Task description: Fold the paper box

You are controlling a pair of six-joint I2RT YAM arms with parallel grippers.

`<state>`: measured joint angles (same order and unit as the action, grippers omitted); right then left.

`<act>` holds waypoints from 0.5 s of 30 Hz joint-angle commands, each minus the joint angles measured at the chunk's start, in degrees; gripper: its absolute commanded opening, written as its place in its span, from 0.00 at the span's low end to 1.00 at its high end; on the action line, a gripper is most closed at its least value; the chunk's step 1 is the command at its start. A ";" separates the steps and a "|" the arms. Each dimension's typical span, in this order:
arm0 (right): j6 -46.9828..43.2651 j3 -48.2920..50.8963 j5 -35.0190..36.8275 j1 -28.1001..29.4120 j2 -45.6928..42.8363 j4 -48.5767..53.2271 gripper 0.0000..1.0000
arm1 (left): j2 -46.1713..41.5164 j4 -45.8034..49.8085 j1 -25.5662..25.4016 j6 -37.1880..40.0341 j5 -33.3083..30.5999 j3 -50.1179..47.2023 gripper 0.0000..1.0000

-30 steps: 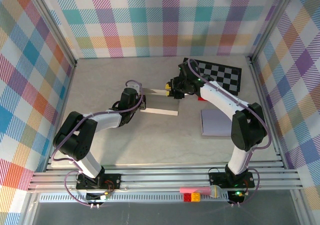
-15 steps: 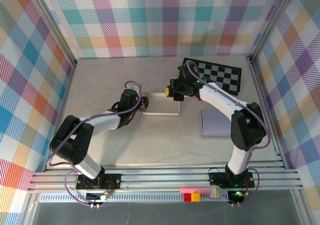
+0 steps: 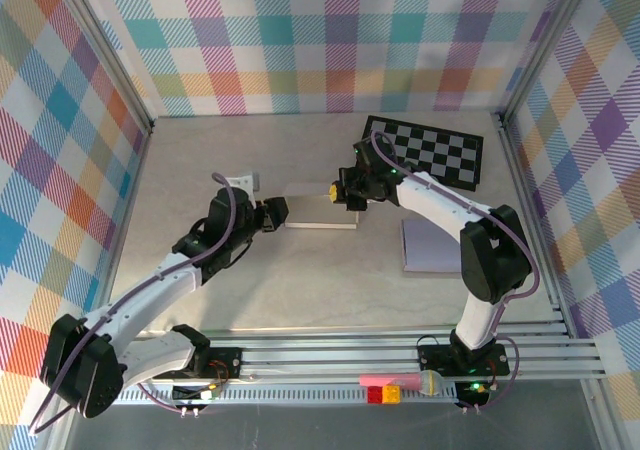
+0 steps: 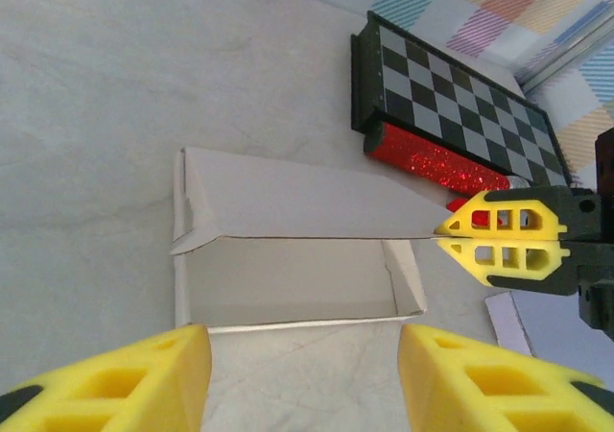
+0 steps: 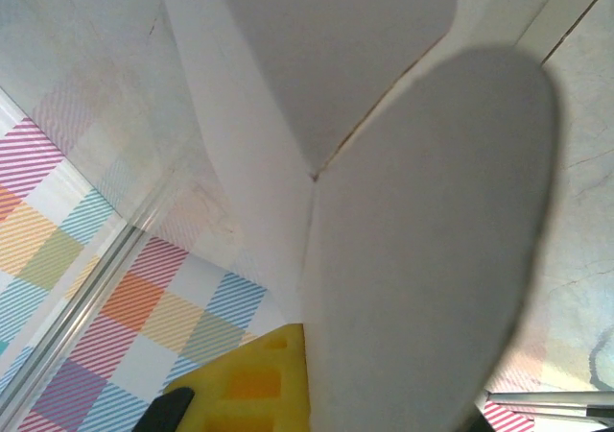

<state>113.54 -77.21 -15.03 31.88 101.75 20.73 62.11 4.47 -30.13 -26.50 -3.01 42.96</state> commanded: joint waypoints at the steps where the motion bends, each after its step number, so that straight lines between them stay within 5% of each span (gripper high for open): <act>1: -0.36 1.67 -1.03 0.73 -2.07 1.23 0.00 | 1.15 13.90 2.09 -5.85 -0.09 6.56 0.56; 7: -2.22 5.71 -1.45 1.30 -3.18 0.91 0.00 | 9.53 20.09 9.29 -9.63 11.49 13.82 0.54; 15: -5.38 9.36 -4.18 1.26 -2.90 0.85 0.00 | 17.64 19.88 13.39 -12.04 19.42 15.94 0.49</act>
<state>110.15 -68.62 -17.41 32.71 99.26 19.86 77.32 22.52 -17.45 -36.75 10.79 56.62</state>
